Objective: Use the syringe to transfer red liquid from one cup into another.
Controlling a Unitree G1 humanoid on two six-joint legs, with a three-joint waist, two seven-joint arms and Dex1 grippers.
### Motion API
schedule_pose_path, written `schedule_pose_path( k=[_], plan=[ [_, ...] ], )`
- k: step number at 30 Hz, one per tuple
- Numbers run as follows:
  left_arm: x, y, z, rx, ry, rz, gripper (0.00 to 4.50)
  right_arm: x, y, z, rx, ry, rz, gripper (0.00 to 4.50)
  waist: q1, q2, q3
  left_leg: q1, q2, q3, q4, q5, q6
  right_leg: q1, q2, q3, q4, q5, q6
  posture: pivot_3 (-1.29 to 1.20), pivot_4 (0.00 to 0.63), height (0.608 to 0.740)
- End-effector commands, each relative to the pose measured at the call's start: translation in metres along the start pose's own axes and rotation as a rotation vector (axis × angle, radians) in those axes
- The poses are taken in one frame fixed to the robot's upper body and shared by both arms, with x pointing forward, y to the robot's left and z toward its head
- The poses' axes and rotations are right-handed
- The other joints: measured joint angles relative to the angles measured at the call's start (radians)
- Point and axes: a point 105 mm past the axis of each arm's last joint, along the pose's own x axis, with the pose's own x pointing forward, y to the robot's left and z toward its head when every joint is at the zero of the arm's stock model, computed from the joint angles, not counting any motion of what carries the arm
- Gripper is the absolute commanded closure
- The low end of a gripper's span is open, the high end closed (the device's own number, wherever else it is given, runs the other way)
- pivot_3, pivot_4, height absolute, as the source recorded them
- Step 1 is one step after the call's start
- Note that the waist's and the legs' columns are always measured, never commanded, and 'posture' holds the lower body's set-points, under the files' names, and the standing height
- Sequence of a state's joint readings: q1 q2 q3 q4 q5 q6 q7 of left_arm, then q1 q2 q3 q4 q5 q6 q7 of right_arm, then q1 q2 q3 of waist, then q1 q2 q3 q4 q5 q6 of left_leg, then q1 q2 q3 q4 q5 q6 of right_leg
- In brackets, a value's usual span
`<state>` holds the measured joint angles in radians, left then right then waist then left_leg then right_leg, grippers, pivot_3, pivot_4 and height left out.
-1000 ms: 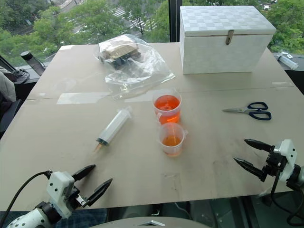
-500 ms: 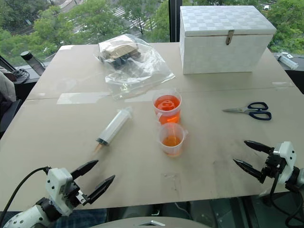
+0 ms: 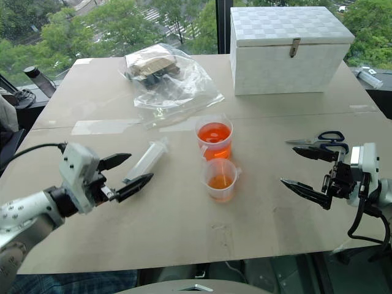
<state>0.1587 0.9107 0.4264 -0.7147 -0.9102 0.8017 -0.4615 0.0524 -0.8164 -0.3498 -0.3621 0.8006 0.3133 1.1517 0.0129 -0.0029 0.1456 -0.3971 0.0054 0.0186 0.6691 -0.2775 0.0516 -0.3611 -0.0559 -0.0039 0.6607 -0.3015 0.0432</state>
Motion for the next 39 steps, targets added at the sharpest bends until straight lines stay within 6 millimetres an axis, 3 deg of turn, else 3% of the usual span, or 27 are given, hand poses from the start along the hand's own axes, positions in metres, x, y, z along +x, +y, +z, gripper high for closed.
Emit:
schedule_pose_path(
  k=[1,3,6,12,14,25,39],
  plan=[
    [0.003,0.019,0.014,0.044,0.177,0.054,0.01,0.025,0.01,0.038,-0.02,-0.063,0.12,0.0,0.0,-0.004,0.005,0.0,0.0,0.0,0.0,0.0,0.0,0.0,0.0,0.0,0.001,0.0,0.0,0.0,0.15,0.74],
    [0.005,0.034,0.018,0.014,0.297,0.108,0.01,0.036,0.018,0.049,0.022,-0.01,0.21,0.0,-0.001,-0.003,0.004,0.0,0.0,-0.001,0.0,0.0,0.0,-0.001,0.001,-0.001,0.001,0.0,0.0,0.0,0.15,0.74],
    [0.013,0.04,0.023,-0.051,0.399,0.124,0.01,0.05,0.025,0.067,0.054,0.003,0.279,0.0,0.0,-0.006,0.01,-0.001,-0.001,-0.002,0.001,0.0,0.0,-0.001,0.001,-0.002,0.002,0.0,0.001,0.0,0.15,0.74],
    [0.037,0.036,0.025,-0.068,0.508,0.097,0.01,0.069,0.037,0.087,0.042,0.011,0.338,0.0,-0.002,-0.012,0.013,-0.011,-0.001,-0.001,0.002,0.004,-0.006,-0.01,0.002,-0.001,0.002,0.0,0.002,0.0,0.15,0.74],
    [0.044,0.036,0.026,-0.058,0.543,0.088,0.01,0.07,0.039,0.088,0.053,0.015,0.343,0.0,-0.001,-0.013,0.012,-0.018,-0.001,-0.002,0.005,0.004,-0.007,-0.017,0.002,-0.001,0.004,0.0,0.002,0.0,0.15,0.74],
    [0.059,0.061,0.022,-0.101,0.662,0.177,0.01,0.074,0.043,0.087,0.04,0.028,0.32,0.0,-0.003,-0.013,0.013,-0.019,-0.001,-0.002,0.006,0.005,-0.007,-0.018,0.002,-0.001,0.005,0.0,0.002,0.0,0.15,0.74],
    [0.084,0.055,0.006,-0.125,0.823,0.096,0.01,0.083,0.017,0.077,-0.096,0.141,0.142,0.0,-0.004,-0.013,0.013,-0.019,-0.002,-0.001,0.01,0.005,-0.007,-0.018,0.003,0.0,0.009,0.0,0.002,0.0,0.15,0.74]
  ],
)
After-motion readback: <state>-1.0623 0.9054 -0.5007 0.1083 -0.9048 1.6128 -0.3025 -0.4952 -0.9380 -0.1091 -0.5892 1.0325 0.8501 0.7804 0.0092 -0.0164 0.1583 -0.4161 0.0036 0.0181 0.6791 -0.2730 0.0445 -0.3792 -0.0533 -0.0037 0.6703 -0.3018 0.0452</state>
